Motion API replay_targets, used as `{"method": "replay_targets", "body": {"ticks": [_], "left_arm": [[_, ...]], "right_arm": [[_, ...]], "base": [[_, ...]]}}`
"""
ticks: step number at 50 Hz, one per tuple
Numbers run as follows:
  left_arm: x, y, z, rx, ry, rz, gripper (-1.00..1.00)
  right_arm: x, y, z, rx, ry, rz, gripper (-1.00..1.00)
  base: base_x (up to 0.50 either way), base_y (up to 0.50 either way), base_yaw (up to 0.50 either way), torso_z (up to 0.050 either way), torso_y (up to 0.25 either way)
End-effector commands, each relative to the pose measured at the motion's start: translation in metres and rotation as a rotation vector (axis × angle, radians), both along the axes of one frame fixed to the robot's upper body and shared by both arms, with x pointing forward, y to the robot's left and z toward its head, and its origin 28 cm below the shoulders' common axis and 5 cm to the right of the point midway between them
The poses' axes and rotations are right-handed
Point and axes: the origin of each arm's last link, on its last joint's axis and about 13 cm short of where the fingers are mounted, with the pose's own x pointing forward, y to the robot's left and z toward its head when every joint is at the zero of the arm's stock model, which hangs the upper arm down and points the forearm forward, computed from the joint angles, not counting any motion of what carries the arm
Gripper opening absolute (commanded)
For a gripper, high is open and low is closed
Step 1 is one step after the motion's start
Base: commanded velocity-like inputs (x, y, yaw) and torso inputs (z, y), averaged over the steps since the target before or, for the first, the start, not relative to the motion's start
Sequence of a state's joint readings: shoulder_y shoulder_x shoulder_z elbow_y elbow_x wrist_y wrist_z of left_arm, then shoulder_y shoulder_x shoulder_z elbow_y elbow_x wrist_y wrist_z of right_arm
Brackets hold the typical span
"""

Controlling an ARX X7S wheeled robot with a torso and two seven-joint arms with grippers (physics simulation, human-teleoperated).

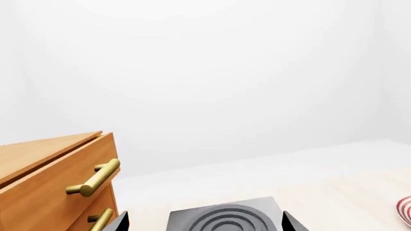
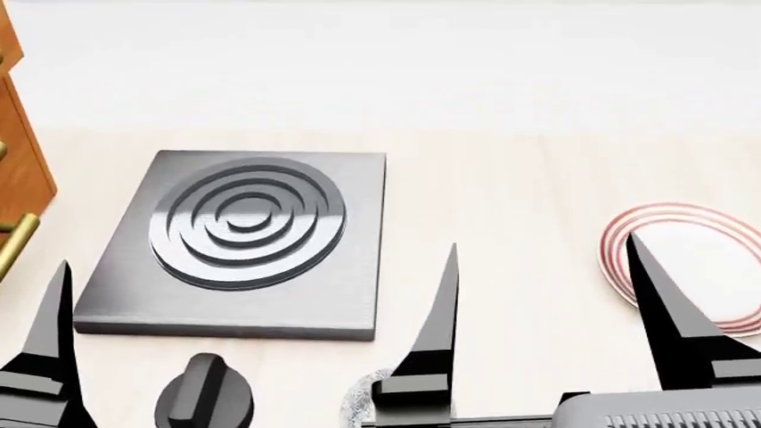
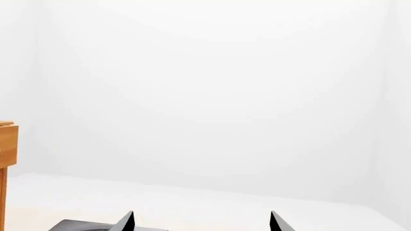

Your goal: Pick the akita bowl next to the ramekin and place it on the plate.

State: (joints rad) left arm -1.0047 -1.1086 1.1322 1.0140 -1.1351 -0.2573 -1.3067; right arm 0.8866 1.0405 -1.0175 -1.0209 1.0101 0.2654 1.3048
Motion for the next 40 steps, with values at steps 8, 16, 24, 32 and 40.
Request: {"method": "replay_targets", "body": {"ticks": [8,16,24,32,40], "left_arm": [[0.0021,-0.0023,0.003,-0.018,-0.024,-0.034,1.0],[0.0026,-0.0022,0.0018,-0.018,-0.019,-0.032,1.0],[0.0026,-0.0024,0.0019,-0.014,-0.022,-0.031,1.0],[0.0027,-0.0024,0.0018,-0.011,-0.023,-0.029,1.0],[0.0011,-0.0026,0.0017,-0.011,-0.022,-0.048,1.0]], "right_arm": [[0.0019,0.0023,0.0031,0.017,-0.035,0.028,1.0],[0.0019,0.0021,0.0026,0.019,-0.034,0.027,1.0],[0.0015,0.002,0.0023,0.019,-0.033,0.027,1.0],[0.0014,0.002,0.0029,0.021,-0.037,0.029,1.0],[0.0029,0.0029,0.0012,0.014,-0.023,0.032,1.0]], "base": [[0.12,0.0,0.0,0.0,0.0],[0.19,0.0,0.0,0.0,0.0],[0.27,0.0,0.0,0.0,0.0],[0.45,0.0,0.0,0.0,0.0],[0.05,0.0,0.0,0.0,-0.01]]}}
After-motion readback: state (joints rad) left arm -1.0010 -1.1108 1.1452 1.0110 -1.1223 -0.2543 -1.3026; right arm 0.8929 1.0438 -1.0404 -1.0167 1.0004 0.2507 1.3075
